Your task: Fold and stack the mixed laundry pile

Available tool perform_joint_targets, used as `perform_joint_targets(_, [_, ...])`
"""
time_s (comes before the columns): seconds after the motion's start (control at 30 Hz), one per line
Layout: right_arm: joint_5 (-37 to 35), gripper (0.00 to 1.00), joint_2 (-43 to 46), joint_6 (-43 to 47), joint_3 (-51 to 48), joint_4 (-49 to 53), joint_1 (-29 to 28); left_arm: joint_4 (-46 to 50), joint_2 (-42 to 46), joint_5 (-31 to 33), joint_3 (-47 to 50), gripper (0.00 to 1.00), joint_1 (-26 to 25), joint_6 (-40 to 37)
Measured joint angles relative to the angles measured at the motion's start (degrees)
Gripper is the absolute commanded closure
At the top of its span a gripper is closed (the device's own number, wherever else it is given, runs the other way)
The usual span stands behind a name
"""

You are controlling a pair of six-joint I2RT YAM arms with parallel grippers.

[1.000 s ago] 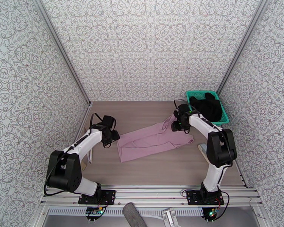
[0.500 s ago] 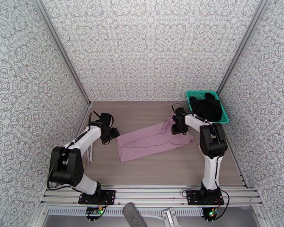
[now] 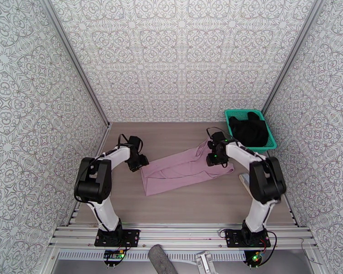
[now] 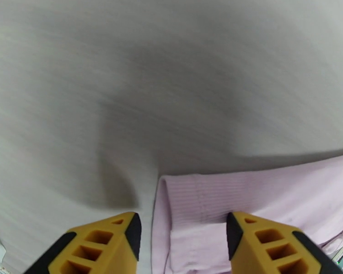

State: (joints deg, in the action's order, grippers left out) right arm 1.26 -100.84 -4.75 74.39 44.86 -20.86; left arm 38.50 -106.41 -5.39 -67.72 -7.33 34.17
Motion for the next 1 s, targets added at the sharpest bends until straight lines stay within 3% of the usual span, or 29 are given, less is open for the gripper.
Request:
perform_joint_targets(0.2, [-0.66, 0.44, 6.75, -6.29, -0.63, -1.55, -22.18, 0.13, -1.14, 0.57, -0.46, 0.67, 0.11, -0.76])
perform_joint_targets(0.4, [-0.68, 0.43, -3.43, -12.24, 4.66, -3.43, -38.47, -0.72, -1.49, 0.24, -0.52, 0.87, -0.17, -1.42])
perform_joint_targets(0.57, [-1.11, 0.41, -15.43, -15.06, 15.82, -4.04, -44.37, -3.37, -1.51, -1.55, -0.26, 1.0, -1.27, -1.75])
perform_joint_targets(1.0, [-6.78, 0.42, -31.3, -18.05, 39.01, 3.61, -48.09, -7.89, 0.35, -2.56, 3.15, 1.0, -1.4, -1.66])
